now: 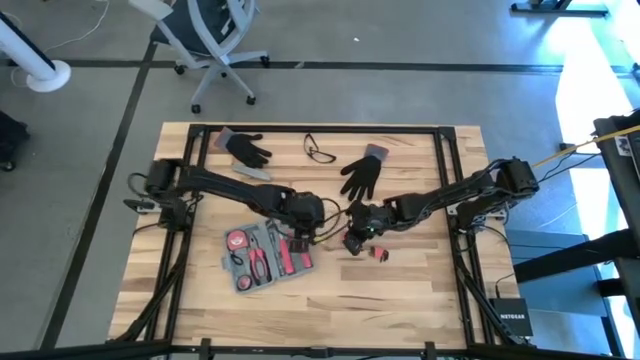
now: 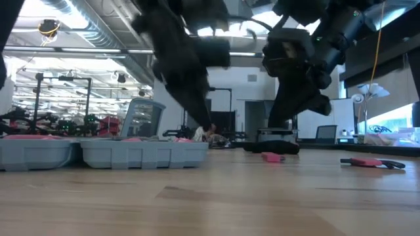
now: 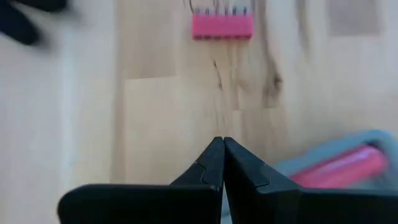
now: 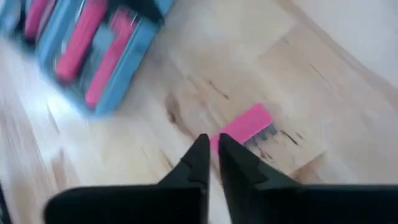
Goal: Prefit tool cases
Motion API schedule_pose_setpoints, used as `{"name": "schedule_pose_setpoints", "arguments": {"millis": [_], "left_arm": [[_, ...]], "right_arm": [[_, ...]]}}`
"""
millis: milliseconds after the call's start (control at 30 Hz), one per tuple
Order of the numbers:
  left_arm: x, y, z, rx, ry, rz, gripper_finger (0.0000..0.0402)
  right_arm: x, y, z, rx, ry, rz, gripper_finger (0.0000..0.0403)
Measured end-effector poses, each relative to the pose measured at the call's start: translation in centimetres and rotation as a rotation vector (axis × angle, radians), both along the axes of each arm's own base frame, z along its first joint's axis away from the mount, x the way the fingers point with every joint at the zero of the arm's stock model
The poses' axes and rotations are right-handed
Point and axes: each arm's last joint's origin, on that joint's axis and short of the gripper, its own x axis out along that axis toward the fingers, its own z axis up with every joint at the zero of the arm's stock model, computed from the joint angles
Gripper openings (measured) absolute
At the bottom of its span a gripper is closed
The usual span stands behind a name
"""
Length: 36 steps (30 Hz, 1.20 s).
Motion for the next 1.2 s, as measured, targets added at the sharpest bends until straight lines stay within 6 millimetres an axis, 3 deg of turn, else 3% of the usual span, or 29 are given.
{"name": "schedule_pose_setpoints", "arguments": {"millis": [133, 333, 467, 567, 767, 967, 1200], "left_arm": [[-3.0, 0.7, 2.4, -0.06, -0.1, 0.132, 0.0], [-8.3, 0.8, 4.8, -0.119, -0.241, 0.404, 0.0], [-10.1, 0.4, 6.4, -0.144, -0.329, 0.497, 0.0], [-10.5, 0.1, 7.1, -0.13, -0.363, 0.506, 0.0], [-10.9, -0.5, 6.7, -0.083, -0.312, 0.465, 0.0], [-10.9, -0.7, 6.8, -0.035, -0.303, 0.366, 0.0], [-10.9, -0.9, 6.9, -0.054, -0.293, 0.266, 0.0]], "right_arm": [[0.3, -0.6, -0.7, -0.086, 0.007, 0.175, 0.0106], [1.9, -0.4, -0.5, -0.259, 0.018, 0.363, 0.0244], [3.2, -0.4, -0.2, -0.353, 0.079, 0.454, 0.0319], [4.3, -0.3, 0.1, -0.372, 0.108, 0.492, 0.0354], [5.4, -0.1, 0.0, -0.355, 0.195, 0.494, 0.0369], [4.8, -0.2, -0.5, -0.339, 0.289, 0.486, 0.0357], [4.8, -0.2, -0.5, -0.304, 0.285, 0.457, 0.0351]]}}
